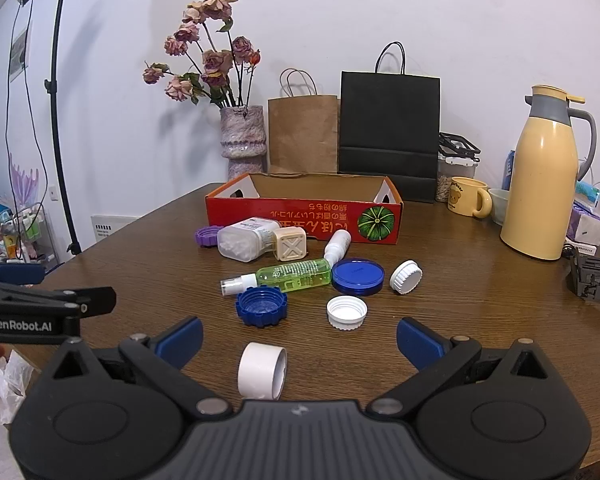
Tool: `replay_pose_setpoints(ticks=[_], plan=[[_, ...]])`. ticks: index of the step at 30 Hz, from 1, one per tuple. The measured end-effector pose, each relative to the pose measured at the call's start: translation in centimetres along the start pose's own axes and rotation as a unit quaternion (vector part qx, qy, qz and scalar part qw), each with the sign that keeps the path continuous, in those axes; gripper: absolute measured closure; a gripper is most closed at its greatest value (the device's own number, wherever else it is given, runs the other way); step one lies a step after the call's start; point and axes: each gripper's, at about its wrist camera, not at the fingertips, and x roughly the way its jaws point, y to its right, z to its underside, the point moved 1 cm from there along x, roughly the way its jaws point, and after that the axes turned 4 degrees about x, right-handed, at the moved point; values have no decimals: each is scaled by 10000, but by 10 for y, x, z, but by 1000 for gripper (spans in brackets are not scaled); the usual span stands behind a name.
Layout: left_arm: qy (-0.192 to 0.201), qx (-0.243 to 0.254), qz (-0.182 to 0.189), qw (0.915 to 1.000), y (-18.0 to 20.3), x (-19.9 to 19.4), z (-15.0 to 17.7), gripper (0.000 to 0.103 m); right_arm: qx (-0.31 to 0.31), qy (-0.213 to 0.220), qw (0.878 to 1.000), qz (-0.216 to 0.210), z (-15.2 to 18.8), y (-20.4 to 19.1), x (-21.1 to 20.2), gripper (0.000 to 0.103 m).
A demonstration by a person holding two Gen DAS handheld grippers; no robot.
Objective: Organize rigid objects
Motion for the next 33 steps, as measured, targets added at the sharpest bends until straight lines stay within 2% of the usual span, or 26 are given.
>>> replay_pose_setpoints(ticks=[13, 33], plan=[[-66, -12, 21, 10000, 1, 3, -1, 0, -30, -97, 9999, 0, 0, -11, 5, 0], [-397, -82, 98, 9991, -6, 45, 5, 0, -65, -485, 9988, -30, 4, -11, 42, 0]])
